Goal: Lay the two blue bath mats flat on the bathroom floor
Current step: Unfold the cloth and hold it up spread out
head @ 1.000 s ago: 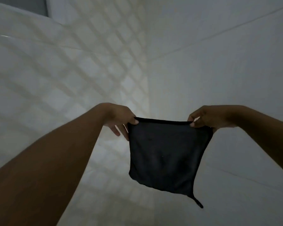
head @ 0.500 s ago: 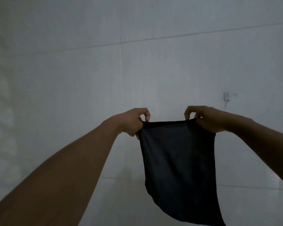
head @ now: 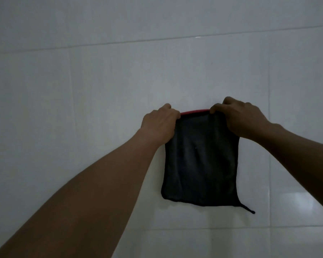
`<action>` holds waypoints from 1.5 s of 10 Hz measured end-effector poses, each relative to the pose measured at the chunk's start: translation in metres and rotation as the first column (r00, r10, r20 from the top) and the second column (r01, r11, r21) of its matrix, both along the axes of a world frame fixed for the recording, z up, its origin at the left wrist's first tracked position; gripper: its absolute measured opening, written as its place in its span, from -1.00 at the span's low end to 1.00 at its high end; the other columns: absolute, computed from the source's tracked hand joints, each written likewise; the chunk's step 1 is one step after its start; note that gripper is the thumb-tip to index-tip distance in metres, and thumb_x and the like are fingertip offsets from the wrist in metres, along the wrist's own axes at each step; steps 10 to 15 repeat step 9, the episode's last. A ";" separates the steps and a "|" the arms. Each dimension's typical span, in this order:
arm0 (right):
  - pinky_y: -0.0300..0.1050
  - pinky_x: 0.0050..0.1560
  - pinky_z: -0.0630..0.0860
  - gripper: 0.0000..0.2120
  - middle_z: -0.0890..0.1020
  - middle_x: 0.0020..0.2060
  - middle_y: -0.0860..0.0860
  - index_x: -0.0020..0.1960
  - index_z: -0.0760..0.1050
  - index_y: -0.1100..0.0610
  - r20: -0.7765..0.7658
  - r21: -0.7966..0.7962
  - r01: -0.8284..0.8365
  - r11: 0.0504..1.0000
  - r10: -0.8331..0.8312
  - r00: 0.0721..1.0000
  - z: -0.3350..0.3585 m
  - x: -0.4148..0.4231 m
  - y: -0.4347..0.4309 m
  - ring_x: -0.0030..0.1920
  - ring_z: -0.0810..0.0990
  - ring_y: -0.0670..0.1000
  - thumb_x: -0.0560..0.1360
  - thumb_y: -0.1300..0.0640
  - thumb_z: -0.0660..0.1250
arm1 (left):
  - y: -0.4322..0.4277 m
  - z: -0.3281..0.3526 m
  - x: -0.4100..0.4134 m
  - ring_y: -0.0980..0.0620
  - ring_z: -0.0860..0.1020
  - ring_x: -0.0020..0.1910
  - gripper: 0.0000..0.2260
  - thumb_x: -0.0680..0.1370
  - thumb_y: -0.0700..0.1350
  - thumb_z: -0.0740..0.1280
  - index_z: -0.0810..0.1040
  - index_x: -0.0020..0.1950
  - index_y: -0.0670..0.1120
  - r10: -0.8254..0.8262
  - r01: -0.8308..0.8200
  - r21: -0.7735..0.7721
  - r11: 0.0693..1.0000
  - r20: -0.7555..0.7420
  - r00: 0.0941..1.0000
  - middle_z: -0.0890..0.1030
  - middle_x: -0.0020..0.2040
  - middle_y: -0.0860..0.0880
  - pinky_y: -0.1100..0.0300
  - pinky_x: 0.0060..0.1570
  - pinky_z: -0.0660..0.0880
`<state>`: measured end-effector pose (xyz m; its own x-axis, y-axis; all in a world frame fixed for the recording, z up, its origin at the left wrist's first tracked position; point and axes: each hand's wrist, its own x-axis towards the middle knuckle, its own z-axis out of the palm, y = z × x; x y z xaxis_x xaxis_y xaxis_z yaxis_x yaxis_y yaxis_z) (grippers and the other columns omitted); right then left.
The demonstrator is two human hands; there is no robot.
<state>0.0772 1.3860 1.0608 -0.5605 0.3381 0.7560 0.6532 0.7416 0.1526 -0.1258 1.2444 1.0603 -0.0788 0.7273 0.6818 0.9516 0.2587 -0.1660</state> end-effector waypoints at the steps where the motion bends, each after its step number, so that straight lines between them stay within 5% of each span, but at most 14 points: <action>1: 0.05 -0.12 0.53 -0.66 0.51 0.13 0.08 0.32 0.44 -0.08 -0.126 -0.043 -0.087 0.995 0.081 0.989 -0.018 -0.004 0.014 -0.11 0.57 0.19 0.59 0.18 0.19 | 0.017 -0.011 0.008 -0.10 0.54 -0.01 -0.67 0.54 -0.24 0.34 0.43 0.28 -0.06 0.041 -0.041 -0.004 0.999 0.057 0.998 0.47 0.16 -0.09 -0.04 -0.03 0.56; 3: 0.05 -0.26 0.59 -0.78 0.47 0.02 0.08 0.24 0.50 0.07 -0.253 -0.051 -0.207 0.977 0.188 0.949 -0.054 -0.016 0.025 -0.24 0.55 0.17 0.60 0.18 0.27 | 0.025 -0.031 0.009 -0.05 0.54 -0.02 -0.82 0.55 -0.19 0.32 0.55 0.13 -0.02 0.009 -0.013 0.022 1.000 0.147 0.989 0.50 0.11 -0.02 0.06 -0.04 0.52; 5: 0.08 -0.24 0.61 -0.68 0.47 -0.01 0.06 0.29 0.50 0.11 -0.361 -0.108 -0.299 0.948 0.243 0.900 -0.078 -0.025 0.022 -0.20 0.57 0.16 0.56 0.30 0.28 | 0.034 -0.061 0.016 0.02 0.54 -0.12 -0.79 0.51 -0.20 0.32 0.60 0.10 0.01 -0.115 0.114 0.028 0.993 0.398 0.910 0.55 -0.01 0.05 0.21 -0.25 0.40; 6: 0.06 -0.25 0.59 -0.66 0.48 -0.02 0.06 0.27 0.50 0.11 -0.402 -0.130 -0.327 0.936 0.252 0.880 -0.083 -0.029 0.018 -0.20 0.56 0.15 0.54 0.34 0.23 | 0.037 -0.066 0.016 0.03 0.56 -0.16 -0.80 0.51 -0.21 0.35 0.60 0.09 0.01 -0.159 0.170 0.015 0.985 0.453 0.877 0.55 -0.09 0.05 0.18 -0.23 0.50; 7: -0.02 -0.25 0.53 -0.69 0.53 0.02 0.10 0.29 0.48 0.13 -0.395 -0.164 -0.326 0.931 0.241 0.887 -0.090 -0.031 0.011 -0.17 0.55 0.12 0.57 0.29 0.23 | 0.037 -0.068 0.010 0.05 0.57 -0.25 -0.82 0.57 -0.18 0.34 0.62 0.10 0.04 -0.215 0.251 0.010 0.968 0.549 0.808 0.57 -0.17 0.03 0.10 -0.15 0.62; 9: -0.07 -0.30 0.55 -0.64 0.58 -0.04 0.04 0.39 0.39 0.13 -0.301 -0.159 -0.235 0.959 0.180 0.936 -0.118 -0.033 -0.011 -0.24 0.55 0.03 0.60 0.11 0.24 | 0.022 -0.074 0.004 0.07 0.61 -0.36 -0.73 0.62 -0.14 0.37 0.63 0.32 0.02 -0.172 0.378 -0.105 0.920 0.759 0.628 0.67 -0.13 -0.07 0.32 -0.40 0.52; 15: -0.07 -0.30 0.55 -0.64 0.58 -0.04 0.04 0.39 0.39 0.13 -0.301 -0.159 -0.235 0.959 0.180 0.936 -0.118 -0.033 -0.011 -0.24 0.55 0.03 0.60 0.11 0.24 | 0.022 -0.074 0.004 0.07 0.61 -0.36 -0.73 0.62 -0.14 0.37 0.63 0.32 0.02 -0.172 0.378 -0.105 0.920 0.759 0.628 0.67 -0.13 -0.07 0.32 -0.40 0.52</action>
